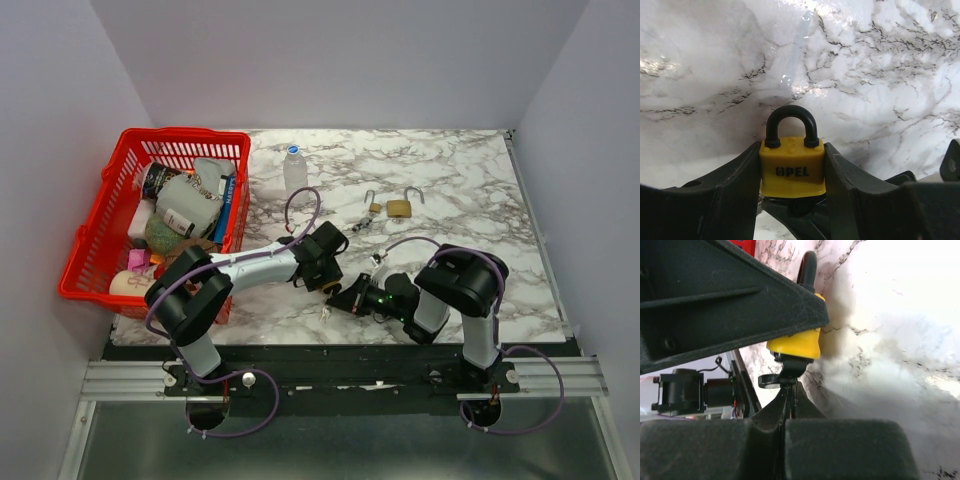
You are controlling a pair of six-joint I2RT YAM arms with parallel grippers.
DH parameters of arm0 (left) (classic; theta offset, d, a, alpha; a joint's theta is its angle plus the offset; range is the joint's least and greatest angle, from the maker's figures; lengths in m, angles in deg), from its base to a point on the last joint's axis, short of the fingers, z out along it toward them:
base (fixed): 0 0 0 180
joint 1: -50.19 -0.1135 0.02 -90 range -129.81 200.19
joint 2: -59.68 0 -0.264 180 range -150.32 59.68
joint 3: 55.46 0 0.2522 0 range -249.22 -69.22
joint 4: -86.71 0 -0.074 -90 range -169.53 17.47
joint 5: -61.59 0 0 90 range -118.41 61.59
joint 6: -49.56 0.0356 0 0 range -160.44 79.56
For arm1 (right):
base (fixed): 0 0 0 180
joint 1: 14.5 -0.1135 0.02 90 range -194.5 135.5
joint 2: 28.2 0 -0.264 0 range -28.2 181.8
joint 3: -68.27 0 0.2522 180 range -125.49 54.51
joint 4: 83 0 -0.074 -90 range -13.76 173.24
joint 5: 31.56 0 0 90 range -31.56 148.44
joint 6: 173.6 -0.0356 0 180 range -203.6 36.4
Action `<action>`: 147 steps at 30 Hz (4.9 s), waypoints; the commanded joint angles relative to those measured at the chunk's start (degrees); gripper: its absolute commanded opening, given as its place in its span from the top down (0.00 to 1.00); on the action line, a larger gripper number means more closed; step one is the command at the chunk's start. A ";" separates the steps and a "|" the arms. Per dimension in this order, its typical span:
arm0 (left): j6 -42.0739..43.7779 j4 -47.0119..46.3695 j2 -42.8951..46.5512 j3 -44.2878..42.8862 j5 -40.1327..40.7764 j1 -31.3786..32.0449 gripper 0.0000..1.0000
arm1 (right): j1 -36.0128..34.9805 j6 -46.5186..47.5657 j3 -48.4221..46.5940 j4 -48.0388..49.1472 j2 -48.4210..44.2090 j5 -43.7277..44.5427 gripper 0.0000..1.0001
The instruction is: Unlock with the key
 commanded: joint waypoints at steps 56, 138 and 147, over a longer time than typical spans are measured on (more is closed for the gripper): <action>15.07 12.52 -8.65 -12.50 -0.50 -9.09 0.96 | 1.49 11.41 14.80 -4.37 -24.00 2.93 0.99; 10.60 -34.77 34.76 13.77 -7.97 -4.09 1.00 | -7.65 35.49 -20.26 -58.55 -53.12 25.15 0.25; 8.31 -35.91 36.44 15.62 -2.87 -1.54 1.00 | -9.76 37.25 -23.17 -56.37 -46.00 30.53 0.47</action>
